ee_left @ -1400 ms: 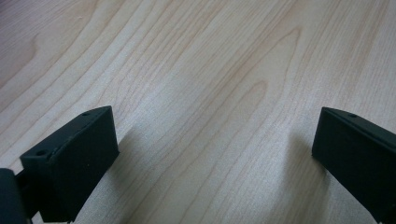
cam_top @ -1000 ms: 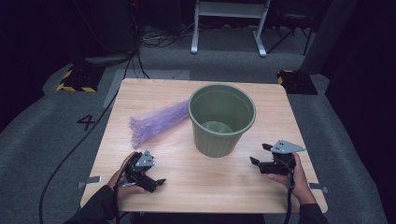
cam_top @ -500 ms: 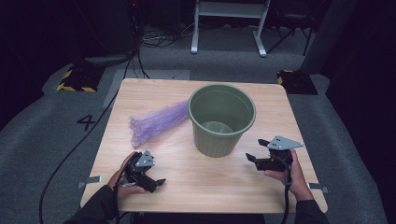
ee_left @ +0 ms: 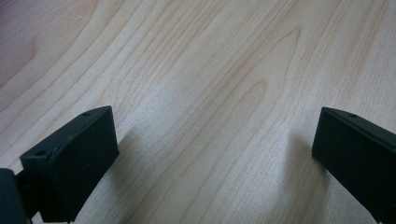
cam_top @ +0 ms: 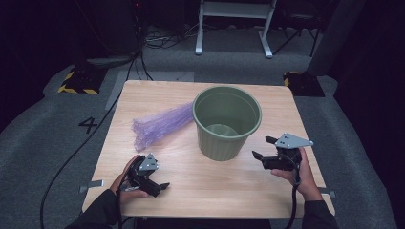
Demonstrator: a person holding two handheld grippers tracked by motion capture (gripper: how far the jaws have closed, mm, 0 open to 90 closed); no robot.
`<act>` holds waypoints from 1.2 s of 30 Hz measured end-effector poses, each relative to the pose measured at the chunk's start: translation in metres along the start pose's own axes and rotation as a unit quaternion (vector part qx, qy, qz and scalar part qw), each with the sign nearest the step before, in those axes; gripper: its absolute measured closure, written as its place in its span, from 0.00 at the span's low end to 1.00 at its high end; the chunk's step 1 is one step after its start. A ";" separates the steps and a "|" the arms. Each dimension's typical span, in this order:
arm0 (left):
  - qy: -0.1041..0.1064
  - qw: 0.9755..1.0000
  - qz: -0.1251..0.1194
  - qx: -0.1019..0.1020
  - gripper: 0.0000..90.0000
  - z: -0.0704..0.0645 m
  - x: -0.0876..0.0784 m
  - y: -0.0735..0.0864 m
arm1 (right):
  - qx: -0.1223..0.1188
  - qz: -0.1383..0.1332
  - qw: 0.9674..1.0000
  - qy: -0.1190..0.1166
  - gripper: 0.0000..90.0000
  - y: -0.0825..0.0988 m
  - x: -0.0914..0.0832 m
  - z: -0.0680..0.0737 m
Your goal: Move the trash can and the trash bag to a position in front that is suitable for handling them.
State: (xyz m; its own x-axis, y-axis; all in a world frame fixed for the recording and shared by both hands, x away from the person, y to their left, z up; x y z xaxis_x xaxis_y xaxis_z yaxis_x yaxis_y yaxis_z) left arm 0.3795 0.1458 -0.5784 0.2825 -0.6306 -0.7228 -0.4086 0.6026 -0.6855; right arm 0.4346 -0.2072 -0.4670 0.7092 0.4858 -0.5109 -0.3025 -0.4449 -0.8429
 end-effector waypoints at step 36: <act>0.000 1.000 0.000 0.000 0.00 0.001 0.000 0.000 | -0.041 -0.039 0.998 0.003 0.25 -0.060 -0.027 0.004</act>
State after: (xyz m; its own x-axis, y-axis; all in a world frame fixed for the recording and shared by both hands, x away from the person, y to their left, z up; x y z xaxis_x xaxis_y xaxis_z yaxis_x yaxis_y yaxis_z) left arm 0.3803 0.1457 -0.5783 0.2829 -0.6312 -0.7222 -0.4083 0.6021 -0.6861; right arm 0.4312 -0.1904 -0.4030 0.7322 0.5179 -0.4423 -0.1923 -0.4657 -0.8638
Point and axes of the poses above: each handheld gripper's, and its own axes: x roughly forward along the jaws, y roughly out of its underside, z roughly to its left, the point moved 10 cm from there along x, roughly forward along the jaws, and after that the axes turned 6 degrees about y, right-handed, at the moved point
